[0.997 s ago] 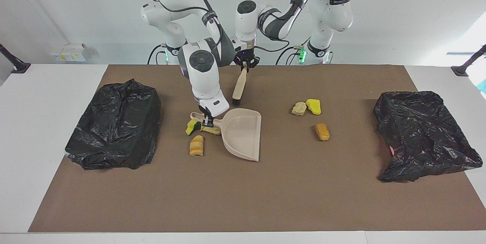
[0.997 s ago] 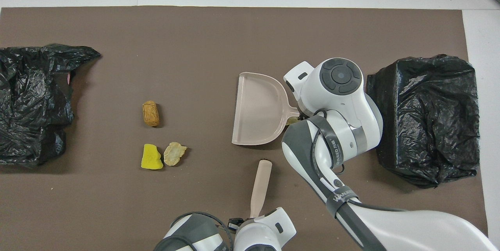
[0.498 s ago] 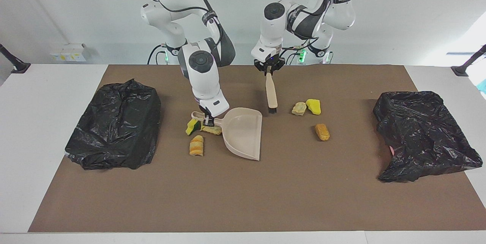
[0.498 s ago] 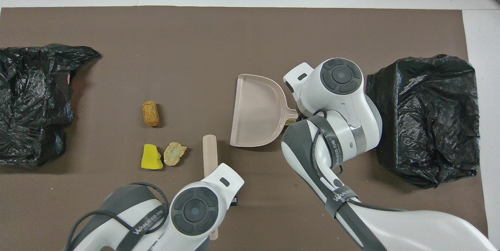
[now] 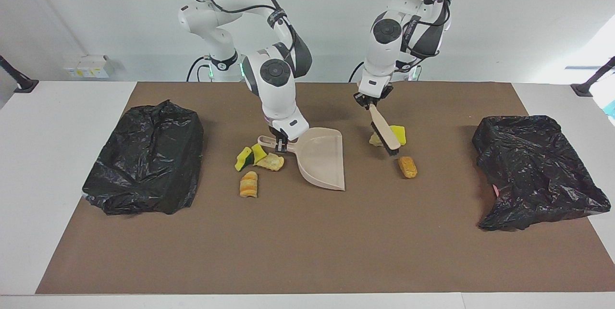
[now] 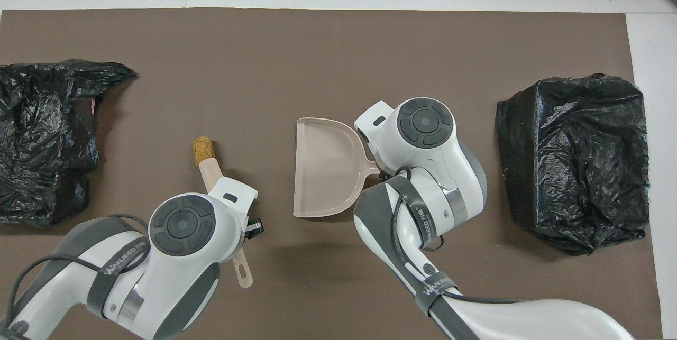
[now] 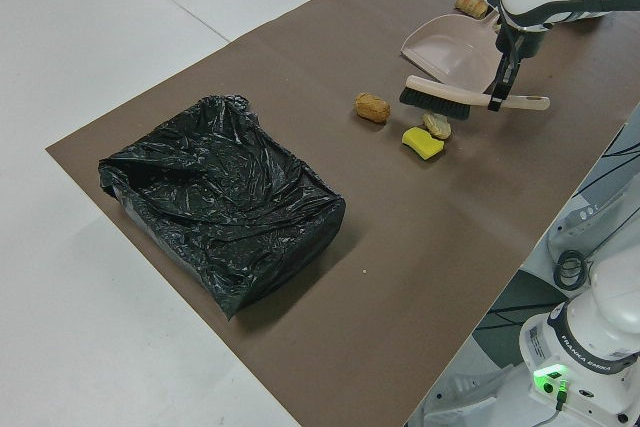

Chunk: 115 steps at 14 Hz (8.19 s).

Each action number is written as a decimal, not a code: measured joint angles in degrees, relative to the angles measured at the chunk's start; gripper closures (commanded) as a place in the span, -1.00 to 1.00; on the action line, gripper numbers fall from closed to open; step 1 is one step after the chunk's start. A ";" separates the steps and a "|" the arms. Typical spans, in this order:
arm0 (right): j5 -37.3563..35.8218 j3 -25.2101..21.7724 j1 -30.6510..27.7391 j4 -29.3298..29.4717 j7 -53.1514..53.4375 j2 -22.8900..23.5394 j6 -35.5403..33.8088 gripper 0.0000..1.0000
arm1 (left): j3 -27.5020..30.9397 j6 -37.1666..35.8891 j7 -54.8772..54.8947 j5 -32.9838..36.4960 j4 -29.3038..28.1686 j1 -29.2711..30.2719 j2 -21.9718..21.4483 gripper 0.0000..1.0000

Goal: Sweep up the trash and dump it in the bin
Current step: 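Sweep the yellow and tan pieces with the brush toward the dustpan, then sweep the remaining pieces into the dustpan with the left gripper's brush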

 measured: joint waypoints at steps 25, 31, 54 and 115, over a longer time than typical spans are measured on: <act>-2.59 0.01 3.64 -0.53 4.39 1.35 1.30 1.00 | -1.87 11.85 11.82 -5.68 -1.11 6.90 5.38 1.00; -2.59 0.01 3.65 -0.53 4.58 1.35 1.27 1.00 | -3.10 13.49 11.58 -12.32 5.63 -0.44 10.81 1.00; -2.60 -0.07 3.64 -0.53 4.70 1.45 1.21 1.00 | -3.75 4.16 -8.44 -15.55 -8.36 0.83 -4.64 1.00; -7.18 -0.27 4.01 -6.27 2.82 -4.03 -3.06 1.00 | -5.03 -0.54 9.13 -11.91 6.60 0.66 4.30 1.00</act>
